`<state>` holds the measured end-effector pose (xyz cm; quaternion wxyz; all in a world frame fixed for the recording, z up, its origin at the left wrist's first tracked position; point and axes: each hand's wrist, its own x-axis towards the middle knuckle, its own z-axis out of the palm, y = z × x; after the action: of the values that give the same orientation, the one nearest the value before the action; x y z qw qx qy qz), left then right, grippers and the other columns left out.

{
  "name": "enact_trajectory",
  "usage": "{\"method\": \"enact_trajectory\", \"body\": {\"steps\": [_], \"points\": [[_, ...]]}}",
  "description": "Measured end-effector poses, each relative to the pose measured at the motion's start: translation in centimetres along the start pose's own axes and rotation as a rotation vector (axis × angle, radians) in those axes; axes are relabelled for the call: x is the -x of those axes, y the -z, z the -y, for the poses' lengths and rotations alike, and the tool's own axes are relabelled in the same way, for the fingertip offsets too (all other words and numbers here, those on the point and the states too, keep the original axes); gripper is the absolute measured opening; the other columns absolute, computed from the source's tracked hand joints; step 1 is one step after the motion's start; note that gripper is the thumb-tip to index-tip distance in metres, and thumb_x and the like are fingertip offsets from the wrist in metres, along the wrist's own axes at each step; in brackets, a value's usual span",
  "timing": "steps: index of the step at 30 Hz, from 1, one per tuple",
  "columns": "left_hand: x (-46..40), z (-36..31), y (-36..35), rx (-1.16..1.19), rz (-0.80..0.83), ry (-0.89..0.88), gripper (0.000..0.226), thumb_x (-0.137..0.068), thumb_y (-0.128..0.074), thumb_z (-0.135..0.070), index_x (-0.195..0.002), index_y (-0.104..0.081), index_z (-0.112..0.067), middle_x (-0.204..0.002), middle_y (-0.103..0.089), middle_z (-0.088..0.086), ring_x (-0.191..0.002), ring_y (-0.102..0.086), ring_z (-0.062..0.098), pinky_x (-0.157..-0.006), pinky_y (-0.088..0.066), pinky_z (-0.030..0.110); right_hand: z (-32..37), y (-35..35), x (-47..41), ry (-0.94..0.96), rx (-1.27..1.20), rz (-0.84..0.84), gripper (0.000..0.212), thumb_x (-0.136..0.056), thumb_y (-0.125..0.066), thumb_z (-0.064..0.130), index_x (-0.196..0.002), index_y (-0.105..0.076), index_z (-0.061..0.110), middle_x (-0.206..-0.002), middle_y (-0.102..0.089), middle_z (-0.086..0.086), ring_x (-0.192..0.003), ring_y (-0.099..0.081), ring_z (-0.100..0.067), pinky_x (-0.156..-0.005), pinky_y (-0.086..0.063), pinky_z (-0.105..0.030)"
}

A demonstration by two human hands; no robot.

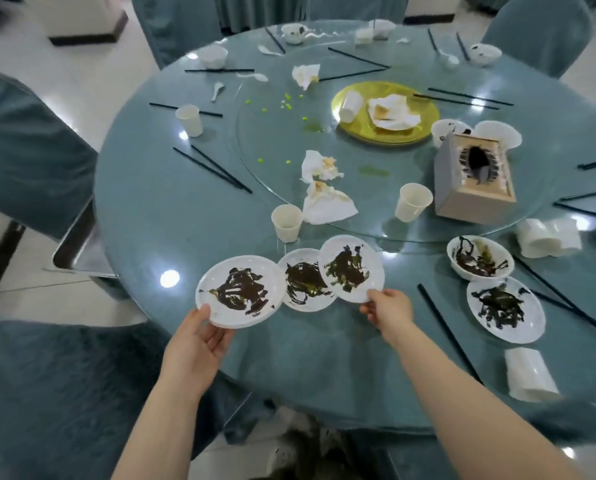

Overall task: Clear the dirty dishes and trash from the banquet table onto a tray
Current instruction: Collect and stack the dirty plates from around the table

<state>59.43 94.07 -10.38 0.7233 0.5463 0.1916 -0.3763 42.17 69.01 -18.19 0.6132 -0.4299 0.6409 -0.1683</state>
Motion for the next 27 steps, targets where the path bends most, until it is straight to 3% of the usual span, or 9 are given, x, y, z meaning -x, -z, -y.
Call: {"method": "enact_trajectory", "body": {"steps": [3, 6, 8, 11, 13, 16, 21, 27], "points": [[0.4, 0.1, 0.2, 0.017, -0.013, -0.012, 0.013, -0.095, -0.053, -0.021, -0.104, -0.062, -0.016, -0.082, -0.074, 0.007, -0.083, -0.065, 0.018, -0.055, -0.057, 0.021, 0.0, -2.3, -0.1, 0.035, 0.125, 0.100, 0.008, -0.089, -0.061, 0.015, -0.089, -0.055, 0.009, -0.059, -0.065, -0.007, -0.039, -0.059, -0.011, -0.036, -0.043, -0.017], [0.8, -0.5, 0.3, 0.014, -0.029, -0.029, 0.011, -0.096, -0.052, -0.020, -0.101, -0.061, -0.016, -0.077, -0.075, 0.005, -0.083, -0.064, 0.019, -0.054, -0.057, 0.021, 0.4, -4.1, 0.1, 0.078, 0.275, 0.113, 0.013, -0.087, -0.062, 0.021, -0.080, -0.059, 0.010, -0.061, -0.068, -0.010, -0.049, -0.065, -0.022, -0.054, -0.057, -0.032], [1.0, -1.1, 0.3, 0.003, -0.036, -0.048, 0.011, -0.096, -0.051, -0.019, -0.103, -0.059, -0.014, -0.081, -0.073, 0.008, -0.081, -0.063, 0.019, -0.053, -0.056, 0.020, 0.7, -4.8, 0.4, 0.119, 0.390, 0.131, 0.013, -0.083, -0.063, 0.015, -0.072, -0.061, 0.009, -0.062, -0.069, -0.013, -0.055, -0.067, -0.028, -0.064, -0.060, -0.040], [1.0, -1.8, 0.2, 0.017, -0.035, -0.079, 0.016, -0.096, -0.052, -0.019, -0.111, -0.056, -0.014, -0.095, -0.067, 0.012, -0.084, -0.063, 0.020, -0.053, -0.057, 0.021, 1.1, -5.5, 1.2, 0.096, 0.438, 0.181, 0.014, -0.079, -0.063, 0.006, -0.066, -0.060, 0.009, -0.062, -0.068, -0.014, -0.059, -0.068, -0.029, -0.068, -0.060, -0.042], [0.8, -2.2, 0.0, 0.033, -0.015, -0.097, 0.015, -0.096, -0.052, -0.018, -0.110, -0.057, -0.016, -0.097, -0.067, 0.011, -0.087, -0.063, 0.020, -0.055, -0.057, 0.022, 1.5, -5.2, 1.8, 0.065, 0.344, 0.210, 0.014, -0.081, -0.063, 0.004, -0.069, -0.056, 0.007, -0.064, -0.065, -0.014, -0.051, -0.063, -0.024, -0.059, -0.059, -0.035], [0.4, -2.6, -0.1, 0.015, 0.042, -0.123, 0.015, -0.096, -0.052, -0.015, -0.107, -0.061, -0.021, -0.094, -0.073, 0.005, -0.088, -0.066, 0.019, -0.057, -0.058, 0.024, 2.8, -3.6, 2.5, 0.100, 0.241, 0.255, 0.009, -0.085, -0.062, 0.003, -0.079, -0.055, 0.005, -0.065, -0.063, -0.013, -0.040, -0.057, -0.013, -0.037, -0.042, -0.018], [-0.1, -3.0, -2.1, -0.048, 0.085, -0.153, 0.017, -0.096, -0.052, -0.013, -0.109, -0.061, -0.019, -0.097, -0.072, 0.006, -0.087, -0.067, 0.023, -0.070, -0.052, 0.032, 7.8, -0.3, 3.9, 0.203, 0.048, 0.274, 0.006, -0.088, -0.062, 0.007, -0.085, -0.057, 0.004, -0.055, -0.062, -0.006, -0.042, -0.055, -0.010, -0.041, -0.039, -0.017], [0.3, -1.9, -7.6, -0.149, 0.241, -0.128, 0.013, -0.096, -0.053, -0.014, -0.106, -0.061, -0.016, -0.087, -0.075, 0.004, -0.075, -0.071, 0.017, -0.063, -0.056, 0.027, 10.5, 0.1, 7.5, 0.304, 0.002, 0.342, 0.011, -0.085, -0.067, 0.015, -0.087, -0.058, 0.008, -0.052, -0.064, 0.000, -0.045, -0.057, -0.010, -0.042, -0.042, -0.017]]}}
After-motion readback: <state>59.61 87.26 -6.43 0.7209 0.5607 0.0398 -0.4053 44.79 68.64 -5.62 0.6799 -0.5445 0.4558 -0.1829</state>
